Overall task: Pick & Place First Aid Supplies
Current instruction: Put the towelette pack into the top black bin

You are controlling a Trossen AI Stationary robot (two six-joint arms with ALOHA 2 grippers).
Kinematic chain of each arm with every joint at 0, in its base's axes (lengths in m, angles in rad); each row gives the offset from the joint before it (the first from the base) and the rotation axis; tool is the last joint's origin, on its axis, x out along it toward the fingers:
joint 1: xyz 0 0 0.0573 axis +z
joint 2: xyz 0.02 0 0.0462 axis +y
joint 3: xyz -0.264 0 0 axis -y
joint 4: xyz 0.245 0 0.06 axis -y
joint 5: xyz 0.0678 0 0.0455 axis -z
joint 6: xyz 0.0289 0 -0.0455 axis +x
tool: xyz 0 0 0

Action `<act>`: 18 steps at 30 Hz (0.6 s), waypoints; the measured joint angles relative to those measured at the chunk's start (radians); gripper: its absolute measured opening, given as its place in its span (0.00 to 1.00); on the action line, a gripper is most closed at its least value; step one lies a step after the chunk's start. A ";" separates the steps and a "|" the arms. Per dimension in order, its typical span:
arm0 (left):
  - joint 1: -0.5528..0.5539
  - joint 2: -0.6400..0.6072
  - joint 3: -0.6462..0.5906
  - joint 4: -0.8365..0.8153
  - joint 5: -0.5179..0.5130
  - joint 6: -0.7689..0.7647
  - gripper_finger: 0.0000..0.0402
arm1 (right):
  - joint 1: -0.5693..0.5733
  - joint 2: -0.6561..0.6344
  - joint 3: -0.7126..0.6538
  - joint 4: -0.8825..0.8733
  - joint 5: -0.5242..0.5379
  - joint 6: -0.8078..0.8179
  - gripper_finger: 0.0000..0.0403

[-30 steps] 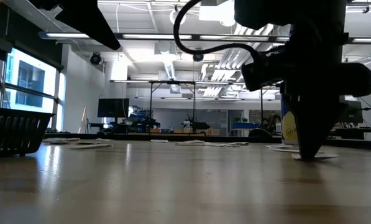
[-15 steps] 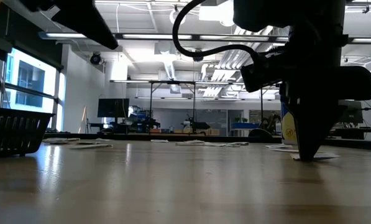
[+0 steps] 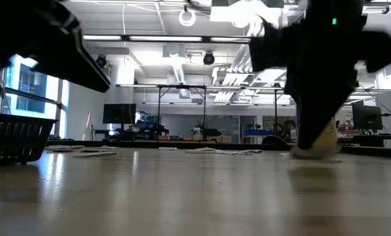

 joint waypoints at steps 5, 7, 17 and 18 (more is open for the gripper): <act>0.059 0.000 -0.050 0.258 0.051 0.207 0.20 | 0.021 -0.042 0.000 0.172 -0.025 -0.119 0.00; 0.080 0.000 -0.063 0.401 0.107 0.332 0.20 | 0.027 -0.050 0.002 0.257 -0.053 -0.181 0.00; 0.150 0.101 -0.077 0.881 0.379 0.810 0.38 | 0.028 -0.051 0.002 0.553 -0.146 -0.357 0.00; 0.154 0.115 -0.077 0.922 0.380 0.835 0.42 | 0.028 -0.051 0.002 0.569 -0.157 -0.369 0.00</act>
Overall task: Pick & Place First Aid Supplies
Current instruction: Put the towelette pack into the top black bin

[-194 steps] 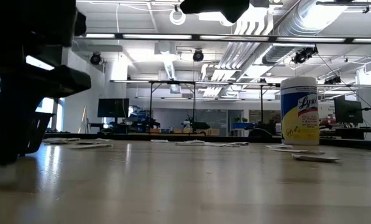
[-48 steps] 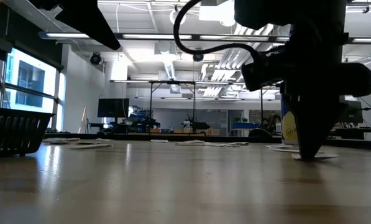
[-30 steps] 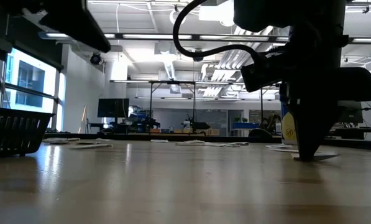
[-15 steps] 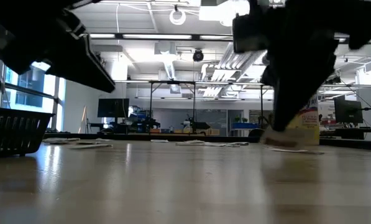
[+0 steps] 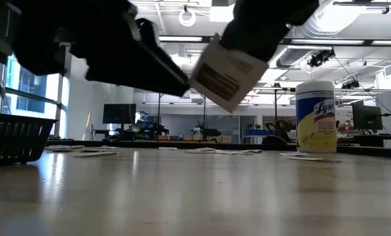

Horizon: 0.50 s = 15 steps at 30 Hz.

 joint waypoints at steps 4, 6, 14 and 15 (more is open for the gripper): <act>0.007 0.035 0.000 0.107 0.003 0.109 0.53 | 0.000 0.000 0.000 0.027 -0.011 -0.014 0.00; 0.009 0.044 0.001 0.138 0.025 0.145 0.55 | 0.000 0.000 0.000 0.030 -0.011 -0.018 0.00; 0.014 0.055 0.001 0.165 0.142 0.154 0.42 | 0.000 -0.001 0.001 0.045 0.019 -0.040 0.00; 0.014 0.055 0.001 0.177 0.143 0.153 0.38 | 0.000 -0.001 0.001 0.045 0.020 -0.040 0.00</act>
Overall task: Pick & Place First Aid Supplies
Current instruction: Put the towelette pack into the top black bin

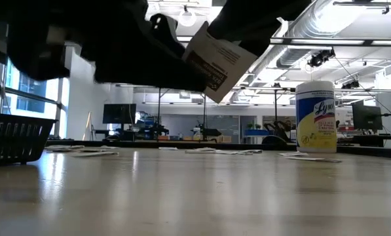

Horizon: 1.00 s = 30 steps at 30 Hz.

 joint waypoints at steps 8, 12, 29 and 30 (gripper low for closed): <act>0.000 0.000 0.000 0.044 0.002 -0.025 0.04 | 0.000 -0.001 0.000 -0.004 0.020 -0.001 0.00; -0.015 -0.025 0.000 -0.035 -0.003 -0.025 0.02 | 0.000 -0.001 0.000 -0.002 0.027 -0.040 0.01; -0.167 -0.465 0.001 -1.029 -0.042 -0.577 0.00 | 0.007 -0.008 0.001 -0.025 0.062 -0.043 0.29; -0.177 -0.489 0.001 -1.109 -0.032 -0.640 0.00 | 0.005 -0.008 0.001 -0.028 0.067 -0.043 0.30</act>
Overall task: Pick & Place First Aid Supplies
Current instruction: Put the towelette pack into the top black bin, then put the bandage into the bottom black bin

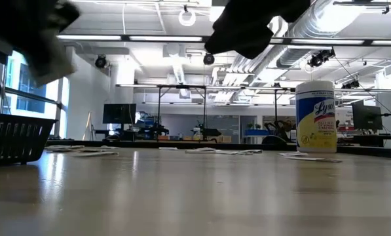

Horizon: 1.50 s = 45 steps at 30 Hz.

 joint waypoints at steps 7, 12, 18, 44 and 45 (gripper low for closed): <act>-0.088 -0.029 -0.010 -0.399 0.116 -0.328 0.00 | -0.008 0.000 0.000 -0.022 0.004 0.002 0.30; -0.120 0.016 -0.086 -0.308 0.138 -0.363 0.01 | -0.008 0.000 0.000 -0.046 0.004 0.002 0.31; -0.118 0.081 -0.142 -0.309 0.155 -0.381 0.04 | -0.008 0.000 0.000 -0.047 0.001 0.000 0.31; -0.118 0.082 0.021 -0.465 0.166 -0.399 0.05 | -0.014 -0.077 -0.001 -0.302 0.080 0.209 0.31; -0.118 0.082 0.040 -0.486 0.167 -0.399 0.05 | -0.014 -0.089 -0.001 -0.342 0.091 0.245 0.31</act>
